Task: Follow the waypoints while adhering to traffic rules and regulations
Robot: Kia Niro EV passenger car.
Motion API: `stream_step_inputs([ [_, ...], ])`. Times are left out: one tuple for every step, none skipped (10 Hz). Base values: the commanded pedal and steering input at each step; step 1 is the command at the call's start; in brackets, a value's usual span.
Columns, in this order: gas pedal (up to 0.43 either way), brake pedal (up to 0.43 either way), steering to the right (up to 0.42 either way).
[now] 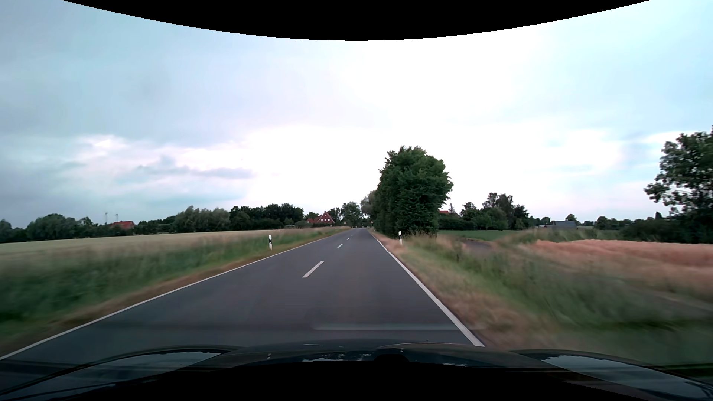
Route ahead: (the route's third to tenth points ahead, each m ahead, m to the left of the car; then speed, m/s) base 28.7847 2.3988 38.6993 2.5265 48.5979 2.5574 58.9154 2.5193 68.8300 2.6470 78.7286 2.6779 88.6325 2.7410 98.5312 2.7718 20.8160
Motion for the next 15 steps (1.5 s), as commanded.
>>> stream_step_inputs([
  [0.130, 0.000, -0.005],
  [0.130, 0.000, -0.008],
  [0.130, 0.000, -0.007],
  [0.130, 0.000, -0.005],
  [0.130, 0.000, -0.005],
  [0.130, 0.000, -0.005],
  [0.130, 0.000, -0.005],
  [0.130, 0.000, -0.005],
  [0.130, 0.000, -0.005],
  [0.130, 0.000, -0.005],
  [0.130, 0.000, -0.005],
  [0.130, 0.000, -0.005],
  [0.130, 0.000, -0.003],
  [0.130, 0.000, 0.000],
  [0.130, 0.000, 0.001],
])
